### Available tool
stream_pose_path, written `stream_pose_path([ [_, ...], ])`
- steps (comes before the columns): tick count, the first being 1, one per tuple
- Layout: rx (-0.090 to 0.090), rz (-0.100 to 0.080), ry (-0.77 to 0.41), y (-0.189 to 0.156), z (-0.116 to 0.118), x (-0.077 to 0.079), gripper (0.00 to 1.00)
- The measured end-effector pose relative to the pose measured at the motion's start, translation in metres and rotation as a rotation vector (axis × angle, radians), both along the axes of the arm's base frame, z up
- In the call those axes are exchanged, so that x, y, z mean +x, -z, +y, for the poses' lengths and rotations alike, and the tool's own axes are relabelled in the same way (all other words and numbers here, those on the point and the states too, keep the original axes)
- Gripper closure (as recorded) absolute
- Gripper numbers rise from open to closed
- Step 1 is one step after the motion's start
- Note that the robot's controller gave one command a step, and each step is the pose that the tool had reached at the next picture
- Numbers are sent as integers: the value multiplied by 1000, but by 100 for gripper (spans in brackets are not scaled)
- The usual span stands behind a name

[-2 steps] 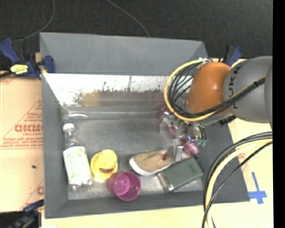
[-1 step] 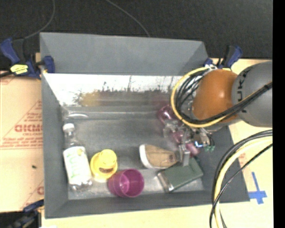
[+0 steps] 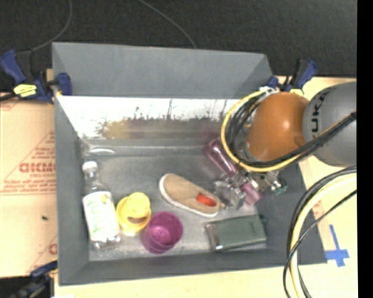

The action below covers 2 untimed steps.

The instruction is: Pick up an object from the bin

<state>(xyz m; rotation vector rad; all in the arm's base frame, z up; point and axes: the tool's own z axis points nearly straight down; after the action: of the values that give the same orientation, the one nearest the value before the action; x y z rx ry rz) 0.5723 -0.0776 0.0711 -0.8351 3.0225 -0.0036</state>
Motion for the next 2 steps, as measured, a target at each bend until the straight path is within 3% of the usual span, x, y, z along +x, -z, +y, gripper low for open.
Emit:
stream_pose_path([
  [2,-1,-5,-19,-2,-1,3,100],
])
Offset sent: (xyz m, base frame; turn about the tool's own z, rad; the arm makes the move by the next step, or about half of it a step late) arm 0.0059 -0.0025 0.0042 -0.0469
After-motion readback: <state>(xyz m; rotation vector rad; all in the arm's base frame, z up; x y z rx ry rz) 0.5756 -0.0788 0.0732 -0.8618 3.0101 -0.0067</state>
